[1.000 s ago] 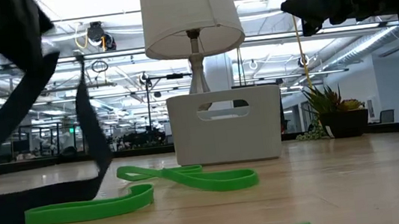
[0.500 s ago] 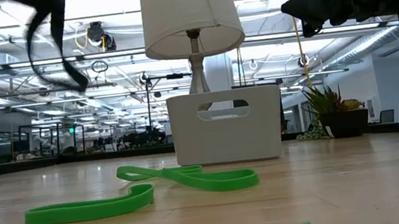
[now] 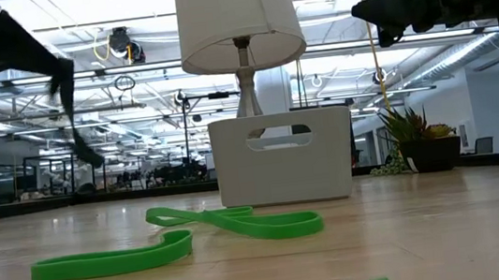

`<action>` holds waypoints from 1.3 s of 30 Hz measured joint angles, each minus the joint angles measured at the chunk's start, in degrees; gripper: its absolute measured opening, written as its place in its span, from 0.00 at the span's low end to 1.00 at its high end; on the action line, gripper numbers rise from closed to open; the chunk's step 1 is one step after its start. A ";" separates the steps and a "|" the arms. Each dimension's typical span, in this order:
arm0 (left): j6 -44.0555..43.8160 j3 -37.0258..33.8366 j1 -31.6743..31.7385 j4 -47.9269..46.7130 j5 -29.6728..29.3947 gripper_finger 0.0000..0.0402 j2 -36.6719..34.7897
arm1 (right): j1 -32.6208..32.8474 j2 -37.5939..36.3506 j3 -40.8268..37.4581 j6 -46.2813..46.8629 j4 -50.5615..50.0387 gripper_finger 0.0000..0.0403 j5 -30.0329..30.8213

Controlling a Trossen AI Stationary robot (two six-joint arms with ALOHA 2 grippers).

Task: Pick and place rubber bands into bin
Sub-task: Put the black rubber band into the gray bin

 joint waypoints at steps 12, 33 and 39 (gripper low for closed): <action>50.66 -0.20 16.68 45.13 18.84 0.00 -2.30 | -0.02 0.02 0.00 0.02 0.16 0.00 0.14; 62.00 13.28 44.10 61.85 65.45 0.00 22.59 | -0.11 0.04 0.00 -1.66 0.62 0.00 0.19; 59.71 14.33 45.14 61.62 66.27 0.00 30.21 | -0.11 0.04 0.00 -1.68 0.60 0.00 0.19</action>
